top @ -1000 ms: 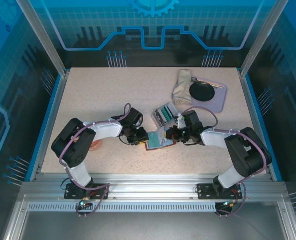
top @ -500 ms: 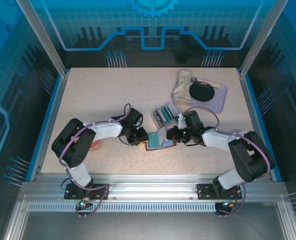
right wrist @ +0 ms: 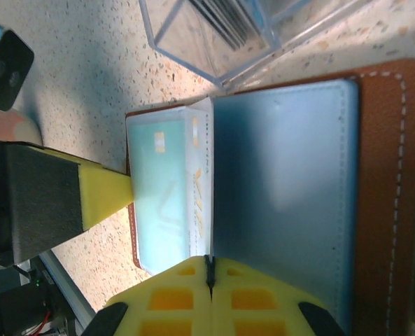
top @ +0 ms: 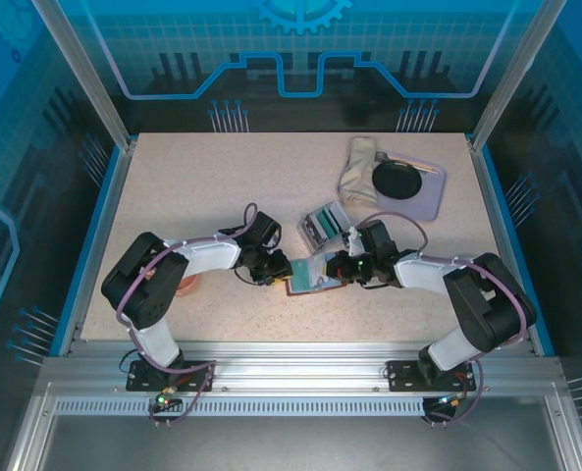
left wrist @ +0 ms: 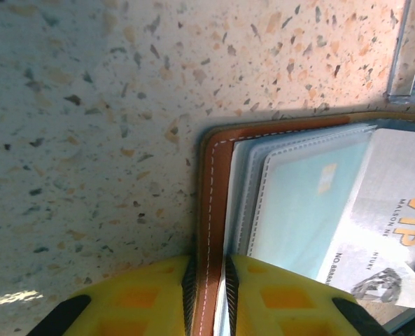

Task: Put the credit cards into the card holder
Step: Insert the credit card into the card slot.

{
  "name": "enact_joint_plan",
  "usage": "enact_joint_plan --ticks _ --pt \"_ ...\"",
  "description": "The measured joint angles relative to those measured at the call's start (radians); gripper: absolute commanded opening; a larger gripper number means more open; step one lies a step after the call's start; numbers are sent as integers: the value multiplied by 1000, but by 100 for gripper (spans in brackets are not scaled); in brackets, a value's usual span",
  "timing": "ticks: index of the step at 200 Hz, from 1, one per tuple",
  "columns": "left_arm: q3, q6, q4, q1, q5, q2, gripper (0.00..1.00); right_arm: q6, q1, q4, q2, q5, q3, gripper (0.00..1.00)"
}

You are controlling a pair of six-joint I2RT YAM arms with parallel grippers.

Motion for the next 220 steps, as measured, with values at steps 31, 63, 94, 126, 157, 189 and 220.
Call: enact_joint_plan --ticks 31,63,94,126,157,189,220 --pt "0 0 0 0 0 0 22 0 22 16 10 1 -5 1" --pt "0 0 0 0 0 0 22 0 28 19 11 1 -5 1" --pt "0 0 0 0 0 0 22 16 29 31 19 -2 -5 2" --pt "0 0 0 0 0 0 22 42 56 62 73 -9 3 3" --pt "0 0 0 0 0 0 22 57 95 70 119 -19 47 6" --pt "0 0 0 0 0 0 22 59 106 37 132 -13 75 13" --pt "0 0 0 0 0 0 22 40 106 -17 130 4 97 21"
